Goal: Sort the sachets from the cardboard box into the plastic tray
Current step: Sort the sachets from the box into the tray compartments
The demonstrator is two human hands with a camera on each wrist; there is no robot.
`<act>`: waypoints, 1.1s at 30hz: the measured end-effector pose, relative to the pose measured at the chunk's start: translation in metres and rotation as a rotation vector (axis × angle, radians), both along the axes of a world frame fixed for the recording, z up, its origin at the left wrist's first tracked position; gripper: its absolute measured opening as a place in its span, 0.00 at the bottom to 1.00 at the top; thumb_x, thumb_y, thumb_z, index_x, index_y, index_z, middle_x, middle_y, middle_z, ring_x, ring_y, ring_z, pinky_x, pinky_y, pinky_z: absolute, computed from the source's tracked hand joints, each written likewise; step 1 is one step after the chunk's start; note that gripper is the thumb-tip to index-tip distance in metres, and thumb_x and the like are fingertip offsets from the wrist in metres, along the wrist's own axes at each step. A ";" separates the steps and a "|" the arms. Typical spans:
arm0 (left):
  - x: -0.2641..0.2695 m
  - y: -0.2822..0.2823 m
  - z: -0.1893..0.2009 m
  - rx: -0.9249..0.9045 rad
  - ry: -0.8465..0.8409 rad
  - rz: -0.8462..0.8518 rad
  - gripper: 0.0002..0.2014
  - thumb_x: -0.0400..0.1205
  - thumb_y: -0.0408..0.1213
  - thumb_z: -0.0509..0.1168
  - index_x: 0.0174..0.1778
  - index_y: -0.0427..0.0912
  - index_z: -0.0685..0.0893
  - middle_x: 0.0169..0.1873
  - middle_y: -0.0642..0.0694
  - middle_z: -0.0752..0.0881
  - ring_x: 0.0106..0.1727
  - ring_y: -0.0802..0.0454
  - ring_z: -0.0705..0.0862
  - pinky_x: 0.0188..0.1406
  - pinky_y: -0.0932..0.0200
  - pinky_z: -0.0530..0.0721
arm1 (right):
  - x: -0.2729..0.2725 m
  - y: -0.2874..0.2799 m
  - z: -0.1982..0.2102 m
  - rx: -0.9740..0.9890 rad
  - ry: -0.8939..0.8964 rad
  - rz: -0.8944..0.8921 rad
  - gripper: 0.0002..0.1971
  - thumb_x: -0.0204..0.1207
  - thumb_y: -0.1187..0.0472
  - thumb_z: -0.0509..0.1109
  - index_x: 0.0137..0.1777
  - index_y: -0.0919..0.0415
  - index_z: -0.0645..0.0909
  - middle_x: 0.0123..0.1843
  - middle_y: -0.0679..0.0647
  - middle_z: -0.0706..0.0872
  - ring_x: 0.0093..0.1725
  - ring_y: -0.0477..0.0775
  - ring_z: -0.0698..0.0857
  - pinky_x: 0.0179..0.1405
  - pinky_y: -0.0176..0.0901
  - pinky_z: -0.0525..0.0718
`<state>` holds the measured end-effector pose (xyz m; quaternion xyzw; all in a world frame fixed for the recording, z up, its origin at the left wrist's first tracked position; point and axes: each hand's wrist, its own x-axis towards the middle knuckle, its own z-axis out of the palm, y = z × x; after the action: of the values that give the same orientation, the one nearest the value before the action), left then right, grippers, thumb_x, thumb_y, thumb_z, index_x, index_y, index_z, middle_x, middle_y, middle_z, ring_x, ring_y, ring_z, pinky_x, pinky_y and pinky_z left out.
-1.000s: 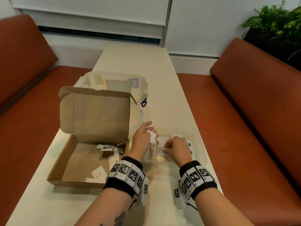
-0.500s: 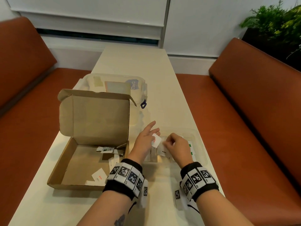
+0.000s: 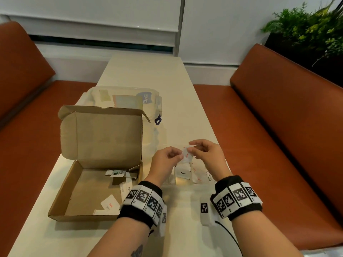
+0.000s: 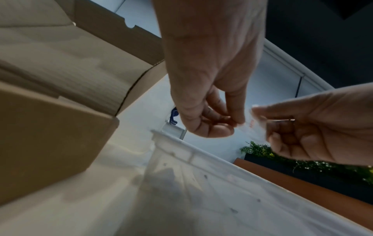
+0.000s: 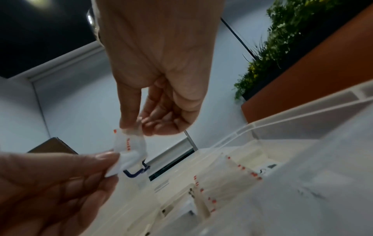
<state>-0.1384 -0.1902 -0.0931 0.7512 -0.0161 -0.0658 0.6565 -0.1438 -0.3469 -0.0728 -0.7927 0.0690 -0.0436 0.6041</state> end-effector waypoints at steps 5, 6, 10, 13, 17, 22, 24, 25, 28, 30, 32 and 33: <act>-0.001 -0.005 0.000 -0.033 0.034 0.045 0.03 0.79 0.30 0.69 0.45 0.41 0.85 0.37 0.46 0.86 0.39 0.51 0.83 0.43 0.57 0.84 | -0.008 -0.001 -0.005 -0.020 0.098 0.002 0.08 0.68 0.61 0.79 0.42 0.62 0.84 0.37 0.58 0.90 0.35 0.48 0.87 0.37 0.37 0.83; -0.002 -0.005 -0.001 0.001 0.032 0.035 0.02 0.79 0.31 0.69 0.46 0.40 0.85 0.38 0.46 0.86 0.40 0.51 0.83 0.44 0.57 0.84 | -0.008 -0.002 -0.006 -0.068 0.092 -0.012 0.07 0.68 0.62 0.79 0.40 0.63 0.85 0.36 0.57 0.90 0.33 0.47 0.86 0.36 0.35 0.82; -0.002 0.000 -0.002 0.245 0.008 -0.051 0.04 0.76 0.39 0.74 0.41 0.43 0.88 0.35 0.53 0.85 0.39 0.60 0.82 0.36 0.70 0.76 | -0.005 -0.017 -0.004 -0.553 0.168 0.006 0.04 0.70 0.63 0.77 0.35 0.61 0.88 0.32 0.50 0.87 0.31 0.45 0.81 0.33 0.34 0.78; -0.004 0.000 -0.002 0.426 0.046 -0.303 0.08 0.71 0.44 0.78 0.40 0.45 0.91 0.32 0.58 0.86 0.36 0.66 0.81 0.33 0.72 0.73 | -0.005 -0.021 -0.003 -0.826 0.305 0.132 0.02 0.71 0.63 0.76 0.38 0.59 0.89 0.38 0.50 0.90 0.40 0.49 0.87 0.43 0.41 0.86; -0.009 -0.002 -0.003 0.540 0.062 -0.514 0.08 0.69 0.37 0.79 0.43 0.45 0.92 0.31 0.58 0.86 0.35 0.66 0.81 0.37 0.72 0.73 | -0.005 -0.019 -0.004 -0.939 0.361 0.236 0.03 0.72 0.65 0.74 0.43 0.60 0.90 0.43 0.52 0.91 0.42 0.52 0.88 0.48 0.44 0.87; -0.009 -0.004 -0.004 0.600 0.040 -0.539 0.10 0.70 0.34 0.77 0.47 0.43 0.92 0.45 0.47 0.91 0.49 0.53 0.86 0.53 0.61 0.80 | -0.002 -0.018 -0.007 -1.081 0.374 0.253 0.05 0.74 0.66 0.72 0.46 0.59 0.89 0.47 0.53 0.90 0.46 0.54 0.88 0.49 0.42 0.86; -0.008 -0.004 -0.006 0.603 0.042 -0.543 0.10 0.70 0.34 0.78 0.47 0.42 0.92 0.45 0.47 0.91 0.51 0.52 0.86 0.55 0.59 0.80 | -0.001 -0.013 -0.009 -1.137 0.397 0.292 0.06 0.75 0.67 0.71 0.48 0.60 0.88 0.50 0.55 0.89 0.48 0.57 0.88 0.51 0.43 0.85; -0.007 -0.005 -0.006 0.603 0.046 -0.545 0.10 0.70 0.34 0.78 0.47 0.43 0.92 0.45 0.47 0.91 0.51 0.52 0.86 0.56 0.59 0.81 | -0.001 -0.011 -0.011 -1.157 0.393 0.312 0.07 0.75 0.67 0.70 0.48 0.61 0.88 0.50 0.56 0.89 0.49 0.58 0.88 0.52 0.44 0.85; -0.006 -0.005 -0.008 0.595 0.052 -0.540 0.11 0.70 0.34 0.78 0.48 0.43 0.92 0.46 0.48 0.91 0.51 0.53 0.86 0.57 0.59 0.81 | -0.005 -0.008 -0.019 -1.198 0.316 0.332 0.06 0.73 0.69 0.68 0.40 0.58 0.84 0.46 0.54 0.87 0.43 0.56 0.85 0.45 0.43 0.83; -0.006 -0.005 -0.010 0.588 0.049 -0.536 0.11 0.69 0.35 0.78 0.47 0.43 0.92 0.46 0.48 0.91 0.49 0.55 0.86 0.56 0.60 0.80 | -0.007 -0.010 -0.025 -1.189 0.273 0.329 0.13 0.71 0.69 0.69 0.30 0.53 0.73 0.38 0.50 0.82 0.38 0.53 0.79 0.37 0.40 0.76; -0.006 -0.005 -0.011 0.591 0.048 -0.533 0.11 0.69 0.35 0.78 0.47 0.43 0.92 0.45 0.48 0.91 0.48 0.56 0.85 0.55 0.61 0.80 | -0.008 -0.012 -0.029 -1.181 0.256 0.335 0.19 0.70 0.68 0.70 0.26 0.51 0.66 0.33 0.47 0.76 0.36 0.52 0.76 0.35 0.39 0.71; -0.005 -0.005 -0.012 0.594 0.049 -0.534 0.10 0.69 0.36 0.78 0.46 0.44 0.92 0.45 0.49 0.91 0.49 0.56 0.86 0.55 0.61 0.80 | -0.009 -0.013 -0.031 -1.181 0.248 0.331 0.19 0.70 0.67 0.70 0.26 0.50 0.65 0.33 0.46 0.75 0.36 0.51 0.75 0.35 0.39 0.71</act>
<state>-0.1438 -0.1949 -0.1048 0.8759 -0.1755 -0.2542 0.3708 -0.1528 -0.3601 -0.1035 -0.9922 -0.0211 0.1121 0.0501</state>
